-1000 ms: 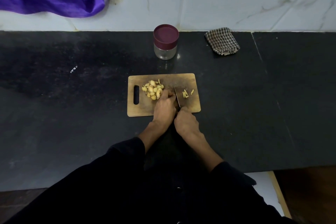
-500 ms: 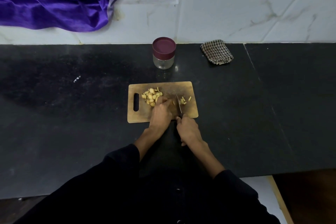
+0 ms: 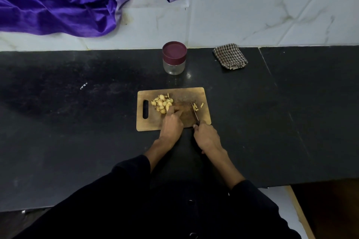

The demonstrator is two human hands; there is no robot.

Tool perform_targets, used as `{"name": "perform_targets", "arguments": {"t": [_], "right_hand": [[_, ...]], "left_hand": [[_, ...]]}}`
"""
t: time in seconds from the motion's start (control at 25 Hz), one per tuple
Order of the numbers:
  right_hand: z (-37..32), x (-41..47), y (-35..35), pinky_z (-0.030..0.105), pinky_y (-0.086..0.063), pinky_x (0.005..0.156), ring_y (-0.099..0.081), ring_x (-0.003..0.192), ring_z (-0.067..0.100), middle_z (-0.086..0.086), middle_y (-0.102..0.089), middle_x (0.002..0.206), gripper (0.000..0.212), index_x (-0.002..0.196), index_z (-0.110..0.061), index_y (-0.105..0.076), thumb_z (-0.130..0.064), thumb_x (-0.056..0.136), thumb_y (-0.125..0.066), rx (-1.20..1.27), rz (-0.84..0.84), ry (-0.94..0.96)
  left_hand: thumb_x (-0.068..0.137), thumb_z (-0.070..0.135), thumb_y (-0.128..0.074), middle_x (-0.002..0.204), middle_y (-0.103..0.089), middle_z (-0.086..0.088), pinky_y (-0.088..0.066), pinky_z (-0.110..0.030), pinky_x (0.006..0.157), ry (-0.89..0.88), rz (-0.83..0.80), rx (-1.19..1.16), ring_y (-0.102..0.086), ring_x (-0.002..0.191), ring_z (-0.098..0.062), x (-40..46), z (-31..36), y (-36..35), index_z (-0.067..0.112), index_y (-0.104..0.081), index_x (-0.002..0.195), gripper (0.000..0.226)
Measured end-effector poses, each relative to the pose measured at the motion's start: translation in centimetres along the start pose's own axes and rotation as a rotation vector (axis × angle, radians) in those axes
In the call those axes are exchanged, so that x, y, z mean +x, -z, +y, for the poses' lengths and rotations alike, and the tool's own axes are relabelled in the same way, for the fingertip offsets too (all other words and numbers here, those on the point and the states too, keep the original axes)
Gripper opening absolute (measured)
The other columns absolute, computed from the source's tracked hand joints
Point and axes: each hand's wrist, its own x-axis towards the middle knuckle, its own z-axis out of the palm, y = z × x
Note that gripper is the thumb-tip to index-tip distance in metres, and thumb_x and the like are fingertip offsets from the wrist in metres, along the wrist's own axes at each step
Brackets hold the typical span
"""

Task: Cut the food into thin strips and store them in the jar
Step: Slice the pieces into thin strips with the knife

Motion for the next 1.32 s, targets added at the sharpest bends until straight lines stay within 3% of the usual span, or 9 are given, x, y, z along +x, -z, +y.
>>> {"name": "perform_targets", "arguments": {"t": [0.24, 0.36, 0.48, 0.64, 0.76, 0.96, 1.12, 1.24, 1.32], "right_hand": [[0.8, 0.1, -0.2, 0.046, -0.053, 0.086, -0.063, 0.103, 0.030, 0.013, -0.064, 0.112, 0.032, 0.124, -0.010, -0.053, -0.032, 0.105, -0.041, -0.067, -0.032, 0.044], [1.4, -0.2, 0.4, 0.043, -0.049, 0.082, -0.064, 0.101, 0.031, 0.013, -0.066, 0.109, 0.036, 0.126, -0.012, -0.052, -0.037, 0.105, -0.038, -0.126, 0.054, 0.100], [2.2, -0.8, 1.1, 0.042, -0.051, 0.080, -0.064, 0.098, 0.028, 0.010, -0.065, 0.108, 0.036, 0.126, -0.014, -0.052, -0.040, 0.104, -0.039, -0.142, 0.154, 0.160], [2.8, -1.0, 1.8, 0.039, -0.051, 0.080, -0.063, 0.099, 0.024, 0.007, -0.062, 0.112, 0.034, 0.126, -0.016, -0.052, -0.040, 0.102, -0.046, -0.133, 0.173, 0.176], [3.3, -1.1, 2.0, 0.036, -0.049, 0.077, -0.063, 0.099, 0.023, 0.006, -0.061, 0.111, 0.033, 0.123, -0.015, -0.054, -0.039, 0.101, -0.048, -0.121, 0.175, 0.186], [4.2, -0.1, 1.8, 0.045, -0.052, 0.080, -0.064, 0.094, 0.029, 0.009, -0.066, 0.103, 0.032, 0.115, -0.011, -0.057, -0.036, 0.105, -0.039, 0.000, 0.131, 0.134], [3.6, 0.8, 1.0, 0.049, -0.054, 0.084, -0.062, 0.096, 0.028, 0.011, -0.061, 0.103, 0.032, 0.117, -0.007, -0.059, -0.029, 0.106, -0.038, 0.234, 0.083, 0.161], [2.4, 1.1, 0.5, 0.048, -0.053, 0.086, -0.060, 0.097, 0.025, 0.008, -0.057, 0.102, 0.028, 0.117, -0.010, -0.060, -0.026, 0.105, -0.040, 0.358, 0.048, 0.191], [1.7, 1.3, 0.1, 0.047, -0.052, 0.087, -0.060, 0.098, 0.026, 0.008, -0.058, 0.103, 0.026, 0.113, -0.010, -0.060, -0.026, 0.105, -0.041, 0.371, 0.042, 0.201]], "left_hand": [[0.084, -0.014, -0.044, 0.125, -0.051, -0.015, -0.041, -0.017, 0.089, -0.017, 0.039, -0.031, -0.057, 0.105, -0.022, -0.6, -0.2, -0.2, 0.002, -0.063, 0.118, 0.042], [0.084, -0.014, -0.042, 0.127, -0.049, -0.012, -0.036, -0.012, 0.091, 0.045, 0.049, -0.095, -0.054, 0.109, -0.020, -0.7, 0.0, 0.0, 0.007, -0.061, 0.123, 0.048], [0.085, -0.012, -0.043, 0.126, -0.047, -0.011, -0.045, -0.021, 0.091, 0.133, 0.083, -0.150, -0.054, 0.108, -0.021, -0.6, 0.6, 0.0, 0.011, -0.056, 0.128, 0.050], [0.082, -0.011, -0.048, 0.131, -0.043, -0.010, -0.045, -0.026, 0.093, -0.010, 0.136, -0.072, -0.047, 0.117, -0.021, -1.3, 1.4, -0.4, 0.016, -0.053, 0.130, 0.056], [0.079, -0.008, -0.055, 0.136, -0.037, -0.008, -0.045, -0.036, 0.099, -0.048, 0.066, 0.041, -0.040, 0.123, -0.022, -1.2, 1.7, -0.7, 0.022, -0.050, 0.134, 0.062], [0.087, -0.001, -0.052, 0.133, -0.048, -0.005, -0.043, -0.033, 0.104, -0.109, -0.037, 0.013, -0.046, 0.122, -0.018, -1.9, 1.9, 0.2, 0.020, -0.047, 0.136, 0.053], [0.091, 0.005, -0.057, 0.118, -0.062, -0.002, -0.045, -0.017, 0.090, 0.108, 0.020, -0.243, -0.057, 0.105, -0.008, -3.0, 0.0, 2.3, 0.014, -0.058, 0.125, 0.035], [0.089, 0.009, -0.062, 0.109, -0.064, -0.004, -0.046, -0.017, 0.079, 0.238, 0.184, -0.255, -0.058, 0.091, -0.010, -2.6, -2.2, 4.1, 0.010, -0.063, 0.117, 0.028], [0.088, 0.012, -0.064, 0.113, -0.060, -0.005, -0.042, -0.009, 0.076, 0.245, 0.201, -0.217, -0.057, 0.089, -0.010, -1.6, -3.1, 4.5, 0.010, -0.064, 0.117, 0.029]]}}
